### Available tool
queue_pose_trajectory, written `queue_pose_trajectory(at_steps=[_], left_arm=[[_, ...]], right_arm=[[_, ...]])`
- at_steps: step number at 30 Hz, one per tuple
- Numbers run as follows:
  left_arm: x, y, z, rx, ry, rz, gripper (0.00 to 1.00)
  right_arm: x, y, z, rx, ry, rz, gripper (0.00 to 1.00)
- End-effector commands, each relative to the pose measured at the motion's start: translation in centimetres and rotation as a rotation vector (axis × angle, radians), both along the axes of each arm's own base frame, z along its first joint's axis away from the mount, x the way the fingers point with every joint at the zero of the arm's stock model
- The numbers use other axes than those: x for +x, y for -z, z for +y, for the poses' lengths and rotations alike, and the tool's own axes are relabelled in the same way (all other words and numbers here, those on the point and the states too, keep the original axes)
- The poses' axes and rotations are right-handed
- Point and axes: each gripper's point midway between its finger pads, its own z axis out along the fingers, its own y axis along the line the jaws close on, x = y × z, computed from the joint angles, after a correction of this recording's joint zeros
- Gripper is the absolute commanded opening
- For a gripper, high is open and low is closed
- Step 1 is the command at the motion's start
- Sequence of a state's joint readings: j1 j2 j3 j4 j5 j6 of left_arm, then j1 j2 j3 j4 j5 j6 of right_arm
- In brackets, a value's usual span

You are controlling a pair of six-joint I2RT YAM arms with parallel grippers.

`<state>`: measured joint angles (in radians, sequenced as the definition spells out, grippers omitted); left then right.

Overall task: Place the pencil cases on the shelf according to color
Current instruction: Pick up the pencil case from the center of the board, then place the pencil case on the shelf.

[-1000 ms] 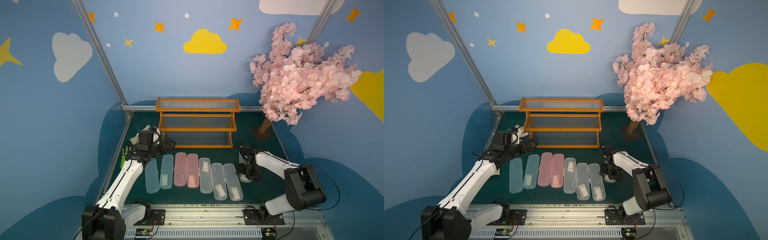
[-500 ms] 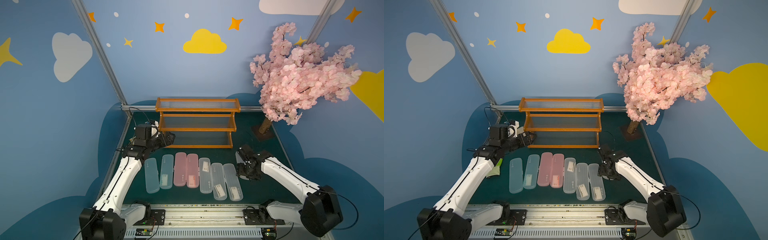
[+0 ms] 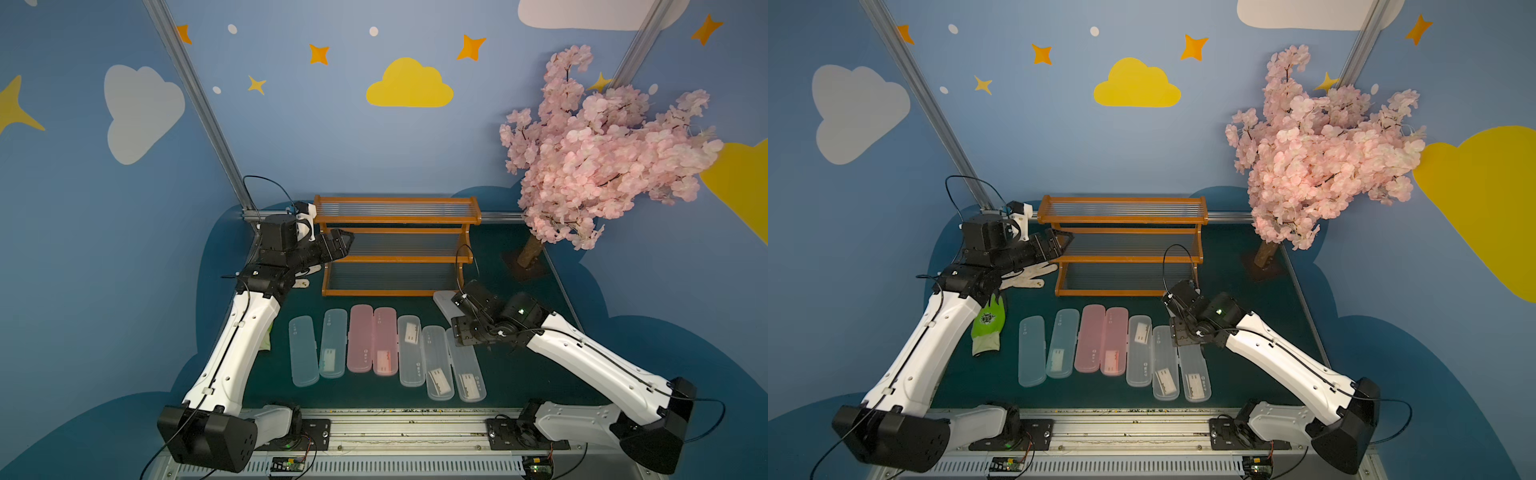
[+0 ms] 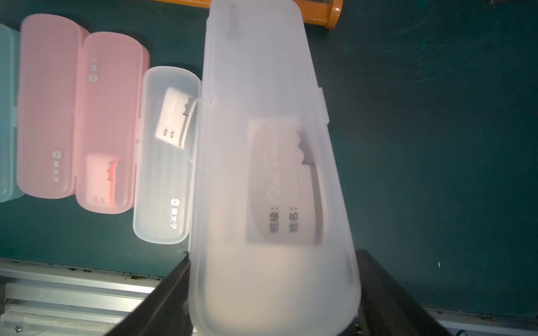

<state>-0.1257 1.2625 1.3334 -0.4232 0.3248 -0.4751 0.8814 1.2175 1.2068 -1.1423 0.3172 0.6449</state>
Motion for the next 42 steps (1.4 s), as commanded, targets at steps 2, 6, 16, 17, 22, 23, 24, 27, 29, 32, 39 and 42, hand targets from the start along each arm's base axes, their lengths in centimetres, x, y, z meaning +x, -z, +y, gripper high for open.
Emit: queue_pose_trajectory(at_steps=[2, 6, 16, 17, 22, 23, 24, 27, 29, 32, 39, 42], left_arm=[[0.3, -0.5, -0.3, 0.007, 0.021, -0.024, 1.00], [0.2, -0.9, -0.1, 0.008, 0.010, -0.059, 1.00], [0.8, -1.0, 0.7, 0.051, -0.026, -0.115, 1.00], [0.8, -1.0, 0.6, 0.047, -0.026, -0.115, 1.00], [0.7, -1.4, 0.7, 0.029, -0.034, -0.134, 1.00], [0.7, -1.5, 0.7, 0.031, -0.037, -0.138, 1.00], [0.7, -1.6, 0.8, 0.032, -0.043, -0.139, 1.00], [0.9, -1.9, 1.1, 0.039, -0.061, -0.150, 1.00], [1.0, -2.1, 1.2, 0.039, -0.066, -0.159, 1.00], [1.3, -2.4, 1.6, 0.047, -0.095, -0.172, 1.00], [2.3, -2.2, 2.0, 0.073, -0.116, -0.165, 1.00], [2.9, -2.1, 1.4, 0.066, -0.093, -0.154, 1.00]], right_arm=[[-0.2, -0.2, -1.7, -0.083, 0.011, -0.041, 0.62], [-0.6, -1.4, -1.1, -0.026, -0.019, -0.121, 0.60], [-1.3, -5.8, 1.2, 0.183, -0.166, -0.296, 0.59], [-1.5, -6.1, 1.4, 0.191, -0.185, -0.302, 0.59], [-1.6, -8.3, 1.8, 0.227, -0.245, -0.369, 0.57], [-1.6, -8.7, 2.0, 0.242, -0.258, -0.382, 0.57], [-1.6, -9.2, 2.4, 0.258, -0.273, -0.399, 0.57], [-1.4, -10.4, 3.2, 0.288, -0.304, -0.448, 0.57], [-1.2, -11.0, 3.5, 0.290, -0.316, -0.474, 0.57], [-0.6, -12.2, 3.7, 0.283, -0.323, -0.521, 0.57], [1.7, -16.3, 4.3, 0.279, -0.290, -0.702, 0.56], [2.9, -17.5, 4.4, 0.243, -0.262, -0.735, 0.56]])
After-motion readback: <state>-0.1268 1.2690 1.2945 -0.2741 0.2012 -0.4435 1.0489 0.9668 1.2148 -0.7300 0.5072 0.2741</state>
